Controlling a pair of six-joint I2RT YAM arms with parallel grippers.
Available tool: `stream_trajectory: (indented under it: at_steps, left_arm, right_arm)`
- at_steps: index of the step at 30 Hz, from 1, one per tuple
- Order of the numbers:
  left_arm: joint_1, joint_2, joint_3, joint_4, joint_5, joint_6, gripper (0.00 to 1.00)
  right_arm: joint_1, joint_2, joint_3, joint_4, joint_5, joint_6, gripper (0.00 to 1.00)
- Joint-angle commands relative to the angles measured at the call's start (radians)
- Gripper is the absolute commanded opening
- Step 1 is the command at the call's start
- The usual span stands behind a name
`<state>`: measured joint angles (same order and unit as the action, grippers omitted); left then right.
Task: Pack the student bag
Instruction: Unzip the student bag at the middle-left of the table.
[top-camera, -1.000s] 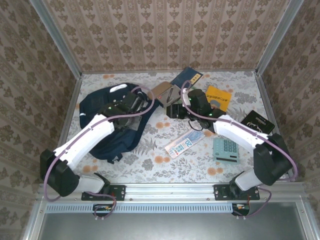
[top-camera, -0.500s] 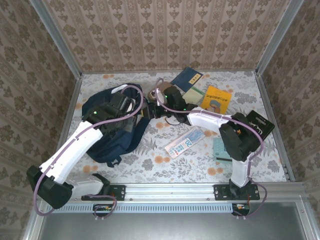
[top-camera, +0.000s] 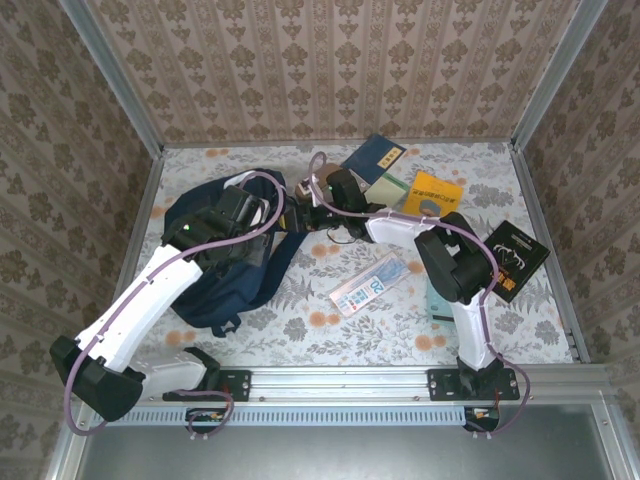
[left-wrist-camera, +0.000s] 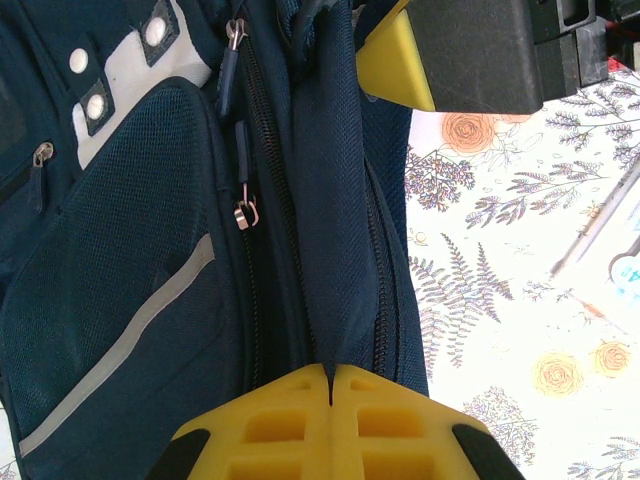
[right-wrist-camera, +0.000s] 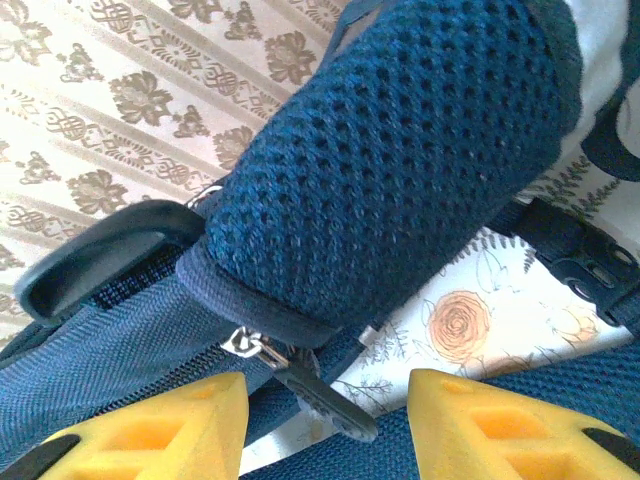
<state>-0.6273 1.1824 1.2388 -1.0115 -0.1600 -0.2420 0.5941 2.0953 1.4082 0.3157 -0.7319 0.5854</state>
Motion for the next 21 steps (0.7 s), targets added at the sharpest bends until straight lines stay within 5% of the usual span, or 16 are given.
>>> stream_trajectory:
  at_steps: [1, 13, 17, 21]
  left_arm:
    - [0.005, -0.044, 0.048, 0.029, -0.004, -0.002, 0.0]
    - [0.005, -0.043, 0.042, 0.036, -0.004, -0.005, 0.0]
    - [0.005, -0.043, 0.037, 0.037, -0.004, -0.005, 0.0]
    - [0.006, -0.041, 0.034, 0.046, -0.001, -0.009, 0.0]
  right_arm:
    - [0.004, 0.028, 0.031, 0.066, -0.105, 0.036, 0.46]
    - [0.003, 0.027, 0.027, 0.059, -0.124, 0.034, 0.35]
    - [0.002, 0.004, 0.015, 0.013, -0.093, -0.007, 0.07]
    - [0.001, -0.033, -0.005, -0.023, -0.059, -0.047, 0.0]
